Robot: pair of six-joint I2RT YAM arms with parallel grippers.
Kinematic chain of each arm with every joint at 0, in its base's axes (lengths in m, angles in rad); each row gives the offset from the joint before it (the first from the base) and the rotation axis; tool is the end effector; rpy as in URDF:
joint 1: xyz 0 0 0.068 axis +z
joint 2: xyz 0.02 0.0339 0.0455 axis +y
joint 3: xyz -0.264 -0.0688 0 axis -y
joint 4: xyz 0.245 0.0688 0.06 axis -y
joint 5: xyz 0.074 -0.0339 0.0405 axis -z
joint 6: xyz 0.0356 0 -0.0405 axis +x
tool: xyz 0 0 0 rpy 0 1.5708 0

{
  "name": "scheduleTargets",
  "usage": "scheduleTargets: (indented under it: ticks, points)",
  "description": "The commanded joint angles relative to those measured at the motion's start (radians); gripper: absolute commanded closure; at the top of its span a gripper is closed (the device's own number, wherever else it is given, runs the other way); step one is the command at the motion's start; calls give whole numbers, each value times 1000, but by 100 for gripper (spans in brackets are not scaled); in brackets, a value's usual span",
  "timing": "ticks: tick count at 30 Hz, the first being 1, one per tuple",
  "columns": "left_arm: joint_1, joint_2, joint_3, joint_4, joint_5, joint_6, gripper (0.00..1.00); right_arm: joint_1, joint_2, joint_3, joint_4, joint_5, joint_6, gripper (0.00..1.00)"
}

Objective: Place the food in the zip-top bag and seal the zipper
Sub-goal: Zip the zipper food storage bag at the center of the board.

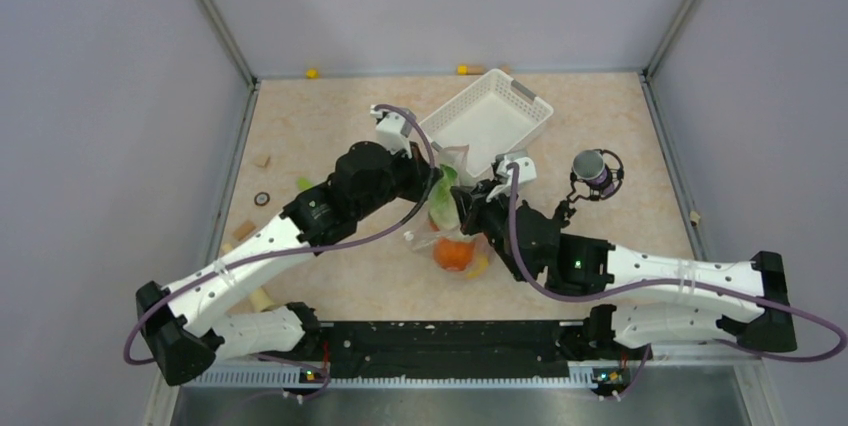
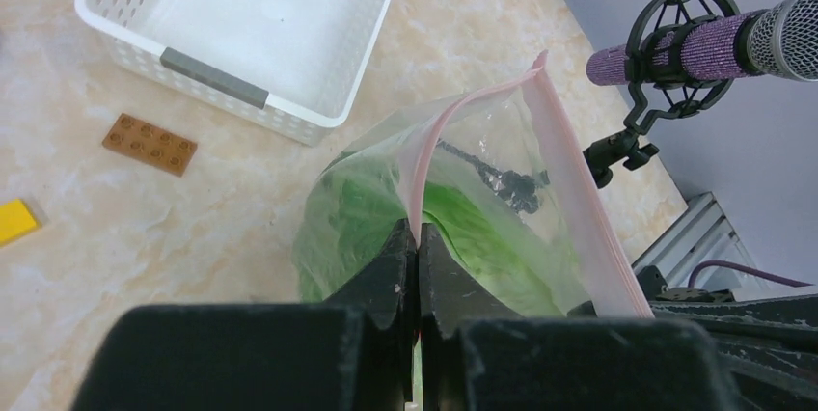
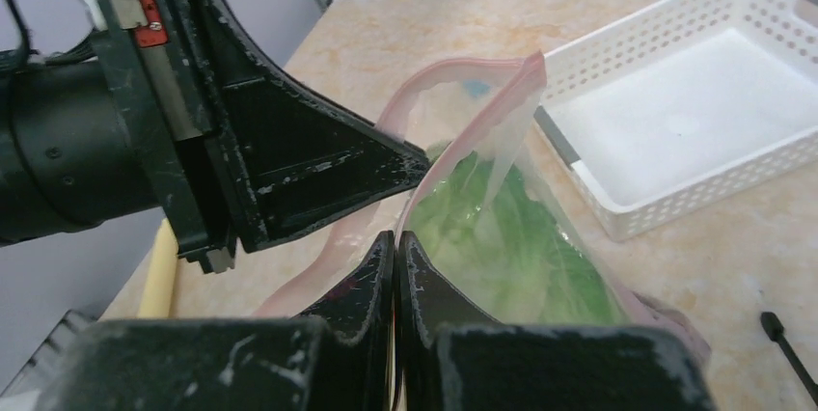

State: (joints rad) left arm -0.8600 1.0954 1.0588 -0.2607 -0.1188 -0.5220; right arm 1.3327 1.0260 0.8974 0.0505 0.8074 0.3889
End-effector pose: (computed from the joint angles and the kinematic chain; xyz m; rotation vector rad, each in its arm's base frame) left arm 0.1668 -0.1873 0.3672 0.2436 1.9381 -0.8303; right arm 0.0798 0.2196 0.3597 -0.1591 1.6577 0.6550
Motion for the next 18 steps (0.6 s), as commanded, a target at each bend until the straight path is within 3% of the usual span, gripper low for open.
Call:
scheduleTargets:
  ticks: [1, 3, 6, 8, 12, 18]
  points:
    - [24, 2, 44, 166, 115, 87, 100, -1, 34, 70, 6, 161, 46, 100]
    - [27, -13, 25, 182, 151, 111, 80, -2, 51, 69, -1, 225, 57, 100]
    - [27, -73, -25, 193, 130, 135, 29, -26, 76, 65, -10, 258, 87, 100]
    - [27, -122, -64, 201, 88, 141, 7, -76, 86, 65, -26, 216, 134, 100]
    - [27, -233, -123, 165, -4, 150, 3, -149, 117, 88, -49, 121, 200, 100]
    - [27, -435, -251, 142, 18, 119, 3, -171, 160, 144, -83, 161, 184, 100]
